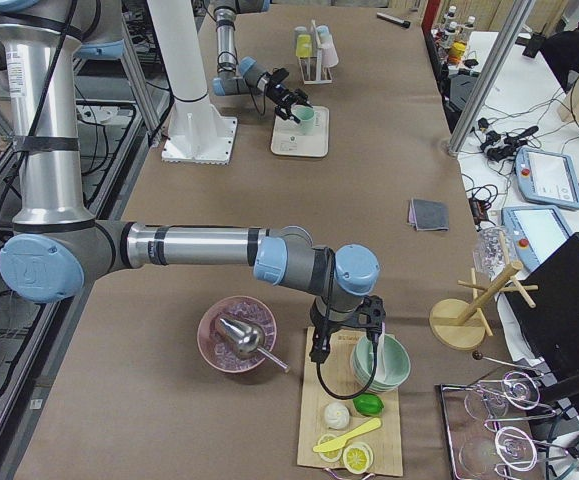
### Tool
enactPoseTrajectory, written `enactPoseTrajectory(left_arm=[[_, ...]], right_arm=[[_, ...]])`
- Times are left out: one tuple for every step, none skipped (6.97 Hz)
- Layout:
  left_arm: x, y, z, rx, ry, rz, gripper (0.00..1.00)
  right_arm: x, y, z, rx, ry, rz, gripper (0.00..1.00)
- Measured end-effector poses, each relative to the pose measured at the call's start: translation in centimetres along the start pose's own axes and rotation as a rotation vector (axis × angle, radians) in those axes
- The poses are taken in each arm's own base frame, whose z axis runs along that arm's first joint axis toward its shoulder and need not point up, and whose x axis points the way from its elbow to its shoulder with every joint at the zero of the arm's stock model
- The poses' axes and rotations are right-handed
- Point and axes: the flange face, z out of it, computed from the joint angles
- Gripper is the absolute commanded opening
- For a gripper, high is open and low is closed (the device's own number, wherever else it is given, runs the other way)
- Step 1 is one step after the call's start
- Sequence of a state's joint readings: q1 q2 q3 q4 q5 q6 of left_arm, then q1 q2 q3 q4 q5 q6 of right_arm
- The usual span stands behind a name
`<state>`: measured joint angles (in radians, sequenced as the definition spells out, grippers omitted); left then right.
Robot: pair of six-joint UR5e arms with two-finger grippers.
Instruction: Pick up and place green cup on tray
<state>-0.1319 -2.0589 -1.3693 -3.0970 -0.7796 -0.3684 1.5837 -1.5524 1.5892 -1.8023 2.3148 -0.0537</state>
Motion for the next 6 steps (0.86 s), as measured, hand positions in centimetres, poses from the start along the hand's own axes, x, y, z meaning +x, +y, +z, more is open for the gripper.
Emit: enactPoseTrajectory(left_arm=[[-0.04,0.57,-0.05,-0.009,0.02,-0.05,0.84],[-0.15,1.07,-0.06,-0.017,0.029,-0.078,0.85],[-0.29,1.25,-0.15,-0.014,0.035,-0.097,0.93],[-0.4,1.26,-0.22,-0.009,0.039,-0.107,0.98],[-0.5,1.15,-0.23,-0.004,0.04,-0.112,0.98],[-0.55,0.91,-0.22,0.001,0.041,-0.116,0.98]], right_arm=[[-0.01,0.0,0.01,0.0,0.0,0.0,1.0],[-0.01,0.0,0.01,0.0,0.0,0.0,1.0],[-0.01,0.0,0.03,-0.001,0.0,0.0,1.0],[0.0,0.0,0.04,-0.001,0.0,0.0,1.0],[0.0,0.0,0.04,-0.001,0.0,-0.001,1.0],[0.02,0.0,0.04,-0.001,-0.001,-0.001,1.0]])
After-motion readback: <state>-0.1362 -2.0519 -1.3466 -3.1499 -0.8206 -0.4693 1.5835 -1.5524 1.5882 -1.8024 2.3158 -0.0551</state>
